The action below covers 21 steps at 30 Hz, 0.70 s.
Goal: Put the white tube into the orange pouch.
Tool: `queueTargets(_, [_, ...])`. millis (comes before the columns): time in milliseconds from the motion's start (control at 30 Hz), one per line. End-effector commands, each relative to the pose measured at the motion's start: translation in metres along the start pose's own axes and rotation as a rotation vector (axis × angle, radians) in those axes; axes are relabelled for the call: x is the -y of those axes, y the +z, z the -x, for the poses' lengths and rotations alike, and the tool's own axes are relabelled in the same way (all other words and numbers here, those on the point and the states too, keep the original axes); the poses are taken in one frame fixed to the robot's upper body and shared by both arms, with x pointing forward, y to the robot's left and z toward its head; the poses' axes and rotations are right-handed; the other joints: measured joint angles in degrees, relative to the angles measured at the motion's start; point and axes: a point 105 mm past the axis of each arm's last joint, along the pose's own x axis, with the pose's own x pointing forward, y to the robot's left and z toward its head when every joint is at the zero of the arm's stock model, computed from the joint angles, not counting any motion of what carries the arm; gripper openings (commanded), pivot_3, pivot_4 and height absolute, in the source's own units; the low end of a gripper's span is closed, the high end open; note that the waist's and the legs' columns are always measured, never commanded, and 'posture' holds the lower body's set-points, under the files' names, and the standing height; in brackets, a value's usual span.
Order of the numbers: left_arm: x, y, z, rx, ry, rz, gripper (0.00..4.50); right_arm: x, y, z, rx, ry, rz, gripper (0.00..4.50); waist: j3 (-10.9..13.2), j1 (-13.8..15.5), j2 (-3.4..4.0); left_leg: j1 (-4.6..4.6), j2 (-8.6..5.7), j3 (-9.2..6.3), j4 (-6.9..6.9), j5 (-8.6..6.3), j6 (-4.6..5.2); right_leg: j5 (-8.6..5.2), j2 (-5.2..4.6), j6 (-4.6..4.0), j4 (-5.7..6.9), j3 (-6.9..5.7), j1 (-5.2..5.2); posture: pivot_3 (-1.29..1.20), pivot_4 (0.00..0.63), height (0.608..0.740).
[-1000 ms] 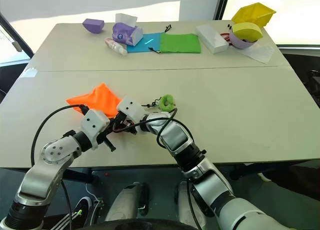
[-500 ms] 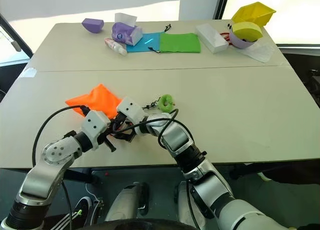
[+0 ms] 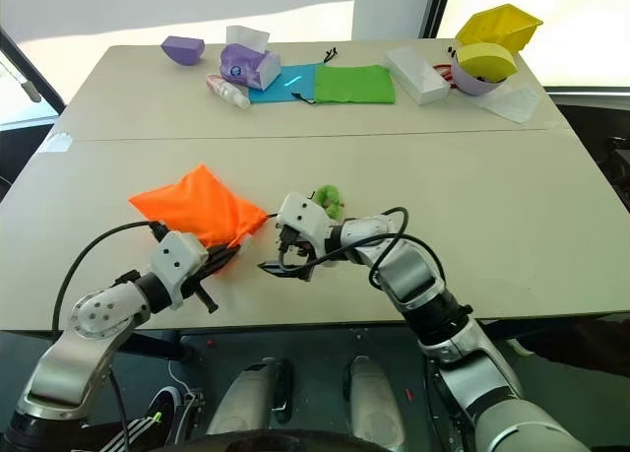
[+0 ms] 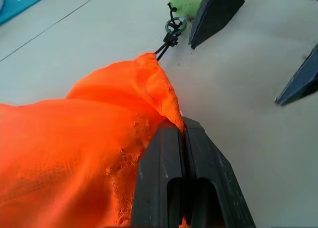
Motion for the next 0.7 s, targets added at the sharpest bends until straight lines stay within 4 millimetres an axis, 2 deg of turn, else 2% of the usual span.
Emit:
queueTargets(33, [-0.006,0.004,0.006,0.014,0.020,-0.037,0.00,0.034,0.018,0.015,0.085,-0.152,0.018,4.44,0.0,0.1,0.00,0.00,0.00,0.00,0.00,0.00,0.00,0.00,0.00,-0.01,0.01,0.00,0.00,0.00,0.150,0.740])
queueTargets(200, [-0.008,0.004,0.003,0.021,0.018,-0.046,0.00,0.073,0.006,0.021,0.026,-0.320,0.112,4.44,0.0,0.1,0.00,0.01,-0.01,0.01,0.11,0.01,0.01,0.04,0.00,-0.10,0.01,-0.01,0.05,0.00,0.150,0.740])
queueTargets(500, [-0.007,0.006,-0.002,0.029,0.011,-0.054,0.00,0.081,-0.024,0.014,-0.085,-0.325,0.041,4.44,0.0,0.2,0.00,0.00,-0.01,0.03,0.12,0.02,0.02,0.15,0.05,0.09,0.02,-0.01,0.07,0.00,0.150,0.740])
queueTargets(700, [-0.004,0.008,-0.003,0.034,0.005,-0.056,0.00,0.087,-0.030,0.017,-0.104,-0.337,0.010,4.44,0.0,0.2,-0.01,0.05,-0.01,0.03,0.18,0.02,0.03,0.15,0.07,0.09,0.12,-0.01,0.12,0.00,0.150,0.740])
